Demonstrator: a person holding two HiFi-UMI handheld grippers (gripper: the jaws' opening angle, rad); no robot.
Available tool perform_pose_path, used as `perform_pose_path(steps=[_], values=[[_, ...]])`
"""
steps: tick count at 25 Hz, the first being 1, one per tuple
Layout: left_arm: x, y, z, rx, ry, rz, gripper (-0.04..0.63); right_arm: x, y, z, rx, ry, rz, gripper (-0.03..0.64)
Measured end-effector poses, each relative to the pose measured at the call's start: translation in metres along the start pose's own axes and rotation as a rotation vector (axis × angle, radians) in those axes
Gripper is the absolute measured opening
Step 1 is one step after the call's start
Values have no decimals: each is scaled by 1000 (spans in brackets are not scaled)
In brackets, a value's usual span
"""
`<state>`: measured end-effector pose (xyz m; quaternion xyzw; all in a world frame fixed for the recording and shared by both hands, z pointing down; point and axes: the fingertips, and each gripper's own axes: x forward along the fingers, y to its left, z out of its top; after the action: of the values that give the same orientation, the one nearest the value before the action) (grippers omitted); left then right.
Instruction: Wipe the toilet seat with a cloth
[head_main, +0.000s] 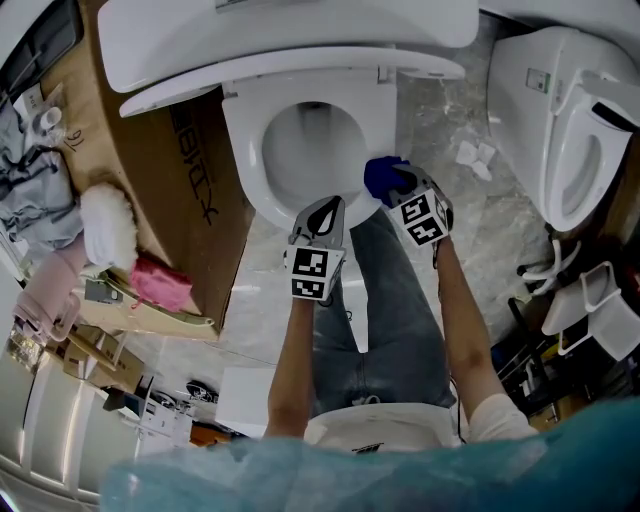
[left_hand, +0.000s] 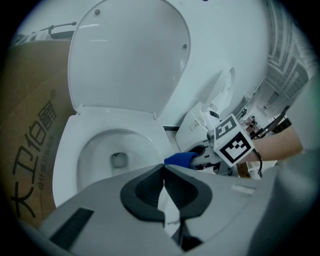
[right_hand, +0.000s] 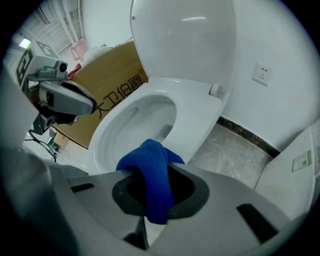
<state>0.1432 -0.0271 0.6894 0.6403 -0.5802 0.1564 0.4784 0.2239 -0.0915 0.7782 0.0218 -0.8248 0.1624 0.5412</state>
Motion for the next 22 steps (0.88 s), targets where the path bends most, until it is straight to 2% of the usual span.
perform_pose_path(steps=[7,13,17,22], values=[[-2,-2,14,21,-20,1,11,1,-27,29,-15,-41,-75,29],[-13,0,32,72,-64,-20,11,-7,-48,48,56,-110,-208,29],[-34,-3,52,117,-114,-40,11,-33,-38,61,82,-170,-250,29],[-76,-8,76,176,-166,-64,11,-89,-3,87,114,-289,-292,29]])
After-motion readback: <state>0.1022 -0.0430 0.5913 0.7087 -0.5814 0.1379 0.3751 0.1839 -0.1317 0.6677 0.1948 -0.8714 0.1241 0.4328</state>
